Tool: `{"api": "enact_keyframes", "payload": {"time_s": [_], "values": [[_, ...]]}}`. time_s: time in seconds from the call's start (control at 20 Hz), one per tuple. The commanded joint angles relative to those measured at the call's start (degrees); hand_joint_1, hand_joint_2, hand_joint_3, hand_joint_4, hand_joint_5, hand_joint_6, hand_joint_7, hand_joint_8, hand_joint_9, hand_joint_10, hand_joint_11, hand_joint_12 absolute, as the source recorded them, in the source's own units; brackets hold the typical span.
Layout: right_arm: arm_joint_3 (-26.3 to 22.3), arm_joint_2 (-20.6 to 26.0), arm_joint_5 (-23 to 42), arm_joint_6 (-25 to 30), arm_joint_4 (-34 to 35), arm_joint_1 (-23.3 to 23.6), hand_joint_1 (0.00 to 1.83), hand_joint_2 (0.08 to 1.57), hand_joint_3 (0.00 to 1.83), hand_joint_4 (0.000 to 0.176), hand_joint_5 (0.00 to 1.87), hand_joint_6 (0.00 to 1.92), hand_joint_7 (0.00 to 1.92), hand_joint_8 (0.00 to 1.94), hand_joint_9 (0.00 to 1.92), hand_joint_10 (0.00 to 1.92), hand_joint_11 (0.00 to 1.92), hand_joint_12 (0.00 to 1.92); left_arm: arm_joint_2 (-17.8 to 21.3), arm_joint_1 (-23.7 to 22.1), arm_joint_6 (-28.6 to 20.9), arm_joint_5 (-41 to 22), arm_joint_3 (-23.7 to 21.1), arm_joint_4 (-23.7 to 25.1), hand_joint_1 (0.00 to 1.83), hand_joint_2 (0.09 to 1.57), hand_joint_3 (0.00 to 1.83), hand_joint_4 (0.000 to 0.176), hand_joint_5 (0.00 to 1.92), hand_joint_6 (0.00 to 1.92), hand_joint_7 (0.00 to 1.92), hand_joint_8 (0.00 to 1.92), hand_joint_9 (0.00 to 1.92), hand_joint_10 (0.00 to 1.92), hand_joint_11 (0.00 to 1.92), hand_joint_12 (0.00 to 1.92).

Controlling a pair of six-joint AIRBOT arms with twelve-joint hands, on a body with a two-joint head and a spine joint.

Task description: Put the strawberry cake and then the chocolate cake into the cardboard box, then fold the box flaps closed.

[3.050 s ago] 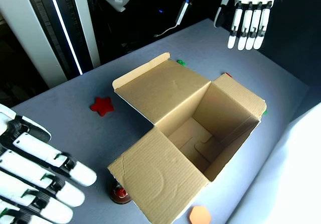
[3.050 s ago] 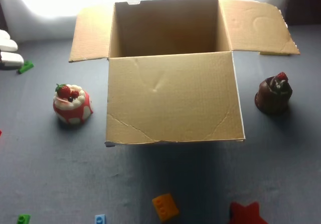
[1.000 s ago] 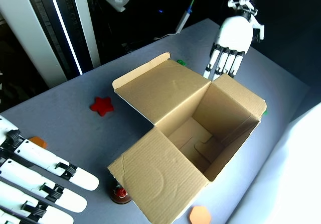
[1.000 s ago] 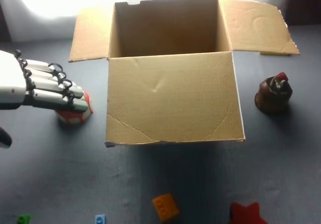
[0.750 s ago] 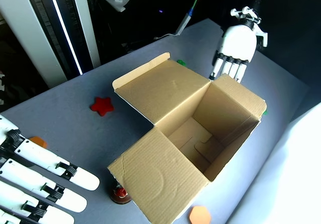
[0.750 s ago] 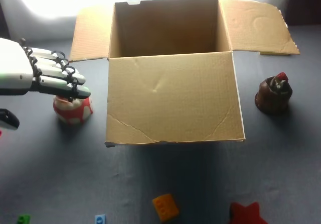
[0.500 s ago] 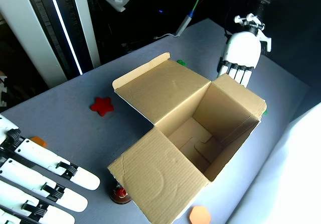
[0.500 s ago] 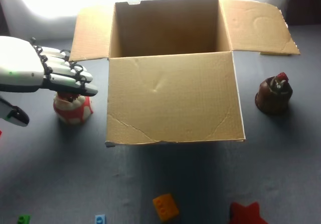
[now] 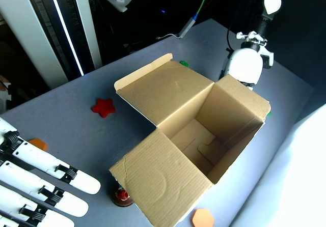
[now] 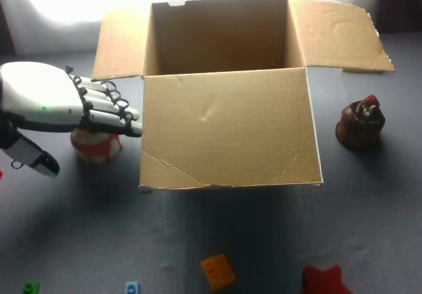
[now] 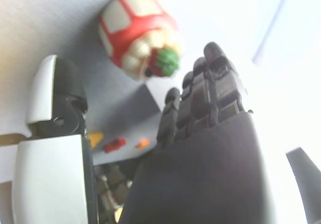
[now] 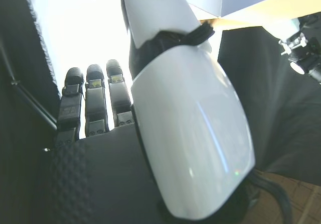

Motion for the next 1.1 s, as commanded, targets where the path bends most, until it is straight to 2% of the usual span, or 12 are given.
{"api": "enact_keyframes", "payload": {"time_s": [0.0,0.05,0.1,0.3,0.4,0.55,0.65,0.85,0.9,1.0,1.05], "values": [[0.3,0.7,7.0,0.1,0.0,0.9,1.13,1.09,0.02,0.026,0.0,0.0,0.03,0.01,0.03,0.01,0.01,0.0,0.1,-0.2,0.2,-0.9,0.6,-3.8,1.17,1.03,0.0,0.069,0.0,0.0,0.0,0.0,0.09,0.0,0.0,0.55],[0.2,0.7,7.0,0.1,0.0,0.9,1.13,1.09,0.02,0.013,0.03,0.01,0.05,0.01,0.03,0.01,0.02,0.01,-0.2,-0.1,0.2,-0.9,0.8,-3.7,1.16,1.03,0.0,0.07,0.0,0.0,0.0,0.0,0.09,0.0,0.0,0.58],[0.2,0.7,7.0,0.1,0.0,0.9,1.11,1.1,0.02,0.013,0.04,0.02,0.05,0.01,0.03,0.01,0.01,0.01,-0.8,0.0,0.2,-0.9,1.2,-3.7,1.15,1.03,0.0,0.073,0.0,0.0,0.0,0.0,0.1,0.0,0.0,0.6],[0.2,0.7,7.0,0.1,0.0,0.9,1.1,1.11,0.03,0.032,0.0,0.0,0.03,0.0,0.02,0.01,0.03,0.02,-2.8,0.0,0.3,-0.9,3.0,-3.1,1.18,1.03,0.0,0.074,0.03,0.01,0.01,0.0,0.09,0.0,0.0,0.6],[0.2,0.6,7.0,0.1,0.0,0.9,1.13,1.09,0.02,0.031,0.0,0.0,0.02,0.0,0.04,0.01,0.03,0.02,-3.6,-0.2,0.3,-0.8,4.0,-2.9,1.19,1.02,0.0,0.074,0.06,0.01,0.03,0.0,0.13,0.01,0.0,0.66],[0.2,0.6,7.0,0.1,0.0,0.9,1.17,1.07,0.01,0.014,0.0,0.0,0.01,0.0,0.02,0.01,0.0,0.0,-4.4,-0.3,0.4,-0.8,5.4,-2.9,1.19,1.03,0.0,0.068,0.05,0.01,0.03,0.0,0.12,0.0,0.0,0.68],[0.2,0.6,7.0,0.1,0.0,0.9,1.15,1.08,0.01,0.009,0.0,0.0,0.02,0.01,0.03,0.01,0.0,0.0,-4.8,-0.2,0.4,-0.8,6.1,-2.9,1.19,1.02,0.0,0.076,0.08,0.01,0.07,0.01,0.14,0.01,0.0,0.7],[0.2,0.6,7.0,0.1,0.0,0.9,1.16,1.08,0.01,0.02,0.0,0.0,0.04,0.01,0.02,0.0,0.01,0.0,-4.9,-0.4,0.4,-0.8,6.2,-2.9,1.2,1.03,0.0,0.084,0.14,0.02,0.12,0.01,0.19,0.02,0.0,0.81],[0.2,0.6,7.0,0.1,0.0,0.9,1.15,1.08,0.01,0.016,0.0,0.0,0.04,0.01,0.02,0.01,0.01,0.0,-4.9,-0.4,0.4,-0.8,6.2,-2.9,1.21,1.03,0.0,0.09,0.16,0.01,0.15,0.01,0.2,0.02,0.0,0.85],[0.2,0.6,7.0,0.1,0.0,0.9,1.15,1.08,0.01,0.007,0.04,0.01,0.05,0.01,0.05,0.01,0.03,0.02,-4.9,-0.4,0.4,-0.8,6.2,-2.9,1.21,1.04,0.0,0.089,0.16,0.01,0.18,0.01,0.23,0.02,0.0,0.91],[0.1,0.6,7.0,0.1,0.0,0.9,1.14,1.07,0.01,0.005,0.04,0.01,0.05,0.01,0.05,0.02,0.04,0.03,-4.9,-0.4,0.4,-0.8,6.2,-2.9,1.18,1.05,0.0,0.089,0.17,0.01,0.22,0.02,0.28,0.03,0.0,1.0]]}}
